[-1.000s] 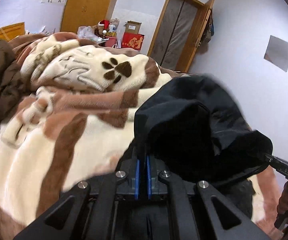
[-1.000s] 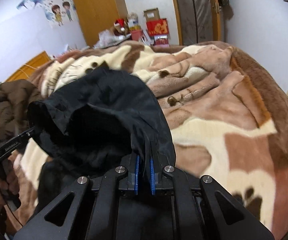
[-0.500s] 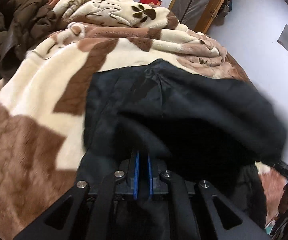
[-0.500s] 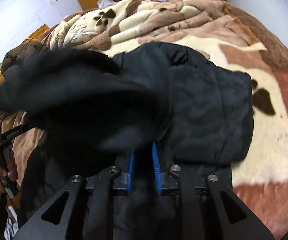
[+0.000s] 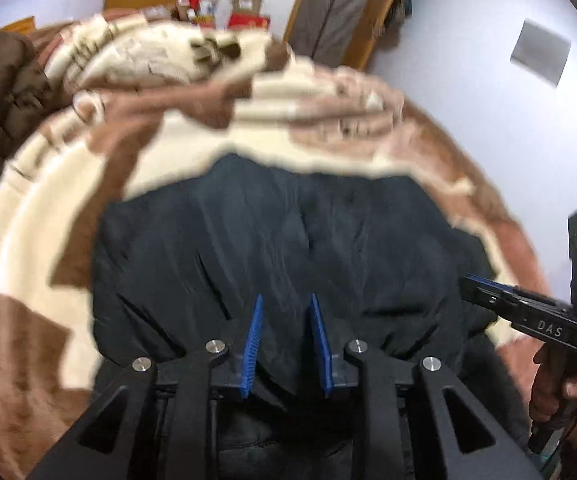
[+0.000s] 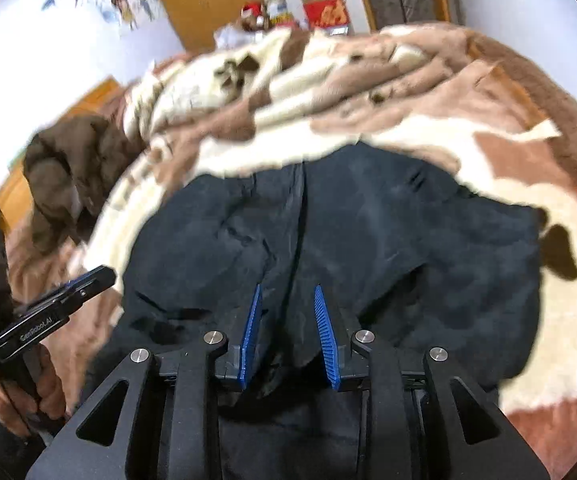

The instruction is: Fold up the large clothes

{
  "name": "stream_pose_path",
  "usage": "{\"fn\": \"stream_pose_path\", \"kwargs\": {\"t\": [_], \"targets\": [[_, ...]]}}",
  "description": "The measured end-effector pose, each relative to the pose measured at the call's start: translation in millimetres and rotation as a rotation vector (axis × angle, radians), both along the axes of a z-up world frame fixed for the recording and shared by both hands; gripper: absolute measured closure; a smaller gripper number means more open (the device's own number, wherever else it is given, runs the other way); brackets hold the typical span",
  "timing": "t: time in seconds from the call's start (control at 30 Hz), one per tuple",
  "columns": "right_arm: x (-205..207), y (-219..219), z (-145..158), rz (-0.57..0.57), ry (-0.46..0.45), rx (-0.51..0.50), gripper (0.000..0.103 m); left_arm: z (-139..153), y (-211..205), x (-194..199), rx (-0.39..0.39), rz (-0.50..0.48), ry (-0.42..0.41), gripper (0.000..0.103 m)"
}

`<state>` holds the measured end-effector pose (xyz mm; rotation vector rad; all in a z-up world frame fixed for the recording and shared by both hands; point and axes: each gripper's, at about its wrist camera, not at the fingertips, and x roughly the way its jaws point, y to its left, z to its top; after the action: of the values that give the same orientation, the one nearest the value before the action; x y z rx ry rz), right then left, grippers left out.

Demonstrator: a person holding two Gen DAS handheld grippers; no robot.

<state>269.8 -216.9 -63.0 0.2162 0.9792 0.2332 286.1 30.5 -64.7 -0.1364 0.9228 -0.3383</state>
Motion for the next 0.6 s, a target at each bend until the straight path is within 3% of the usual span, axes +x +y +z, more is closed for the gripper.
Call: {"fn": "stream_pose_path", "kwargs": {"t": [0.1,0.2,0.47,0.6], "targets": [[-3.6,2.1,-43.5,0.010,0.073,-0.007,0.075,-54.8,-3.7,-6.3,0.010,0.001,0.093,0.077],[-5.3,4.6,-76.4,0.000,0.118,-0.024,0.077,-79.9,-3.9,-10.6,0.015,0.021,0.094,0.077],[2.7,6.0,-88.4,-0.009,0.139,-0.031,0.077,-87.7,-16.0,3.0,0.072,0.032,0.102,0.077],[-4.6,4.7,-74.7,-0.016,0.157,-0.033,0.077,-74.4,-16.6,0.2,0.073,0.043,0.130,0.077]]}}
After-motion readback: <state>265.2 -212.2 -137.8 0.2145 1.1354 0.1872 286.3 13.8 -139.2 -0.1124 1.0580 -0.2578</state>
